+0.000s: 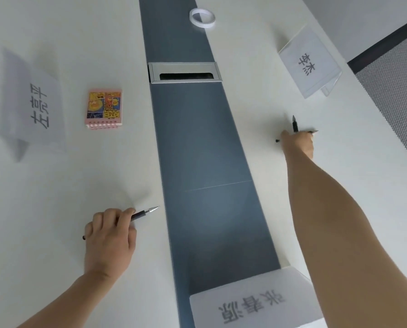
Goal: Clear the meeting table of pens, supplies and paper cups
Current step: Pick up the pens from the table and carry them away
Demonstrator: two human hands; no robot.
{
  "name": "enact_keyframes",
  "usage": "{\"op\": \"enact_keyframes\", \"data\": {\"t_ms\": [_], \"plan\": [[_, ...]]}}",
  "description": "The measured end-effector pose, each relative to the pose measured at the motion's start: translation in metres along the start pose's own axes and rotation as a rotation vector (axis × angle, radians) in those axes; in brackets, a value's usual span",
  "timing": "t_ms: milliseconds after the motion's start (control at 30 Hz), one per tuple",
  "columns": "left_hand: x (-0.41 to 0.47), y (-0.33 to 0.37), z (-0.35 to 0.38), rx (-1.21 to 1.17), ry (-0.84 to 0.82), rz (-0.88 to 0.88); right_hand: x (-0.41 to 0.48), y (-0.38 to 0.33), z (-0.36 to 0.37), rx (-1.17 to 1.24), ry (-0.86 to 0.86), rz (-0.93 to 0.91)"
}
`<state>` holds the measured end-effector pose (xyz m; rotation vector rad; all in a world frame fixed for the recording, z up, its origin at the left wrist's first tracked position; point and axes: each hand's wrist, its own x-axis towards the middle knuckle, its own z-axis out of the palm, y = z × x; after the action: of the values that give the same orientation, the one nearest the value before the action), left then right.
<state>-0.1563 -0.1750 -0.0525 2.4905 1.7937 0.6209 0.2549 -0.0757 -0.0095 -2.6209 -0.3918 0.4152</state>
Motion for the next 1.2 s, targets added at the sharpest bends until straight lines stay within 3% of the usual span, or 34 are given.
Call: {"op": "enact_keyframes", "data": {"t_ms": [233, 500, 600, 867, 967, 1200], "plan": [[0.0, -0.001, 0.001, 0.007, 0.014, 0.007, -0.021, 0.019, 0.002, -0.215, -0.02, -0.177], [-0.001, -0.003, -0.005, -0.088, -0.045, -0.045, -0.099, 0.045, -0.016, -0.389, -0.381, -0.338], [-0.009, -0.007, -0.021, -0.234, -0.112, -0.085, -0.146, 0.053, -0.014, -0.459, -0.479, -0.4], [-0.124, -0.093, -0.12, -0.626, -0.041, -0.79, -0.303, 0.047, 0.002, -0.392, -0.606, -0.563], [-0.17, -0.139, -0.163, -0.603, 0.055, -0.902, -0.405, 0.04, 0.017, -0.212, -0.72, -0.646], [-0.247, -0.206, -0.234, -0.721, 0.353, -1.142, -0.618, 0.073, 0.052, -0.119, -1.103, -0.749]]}}
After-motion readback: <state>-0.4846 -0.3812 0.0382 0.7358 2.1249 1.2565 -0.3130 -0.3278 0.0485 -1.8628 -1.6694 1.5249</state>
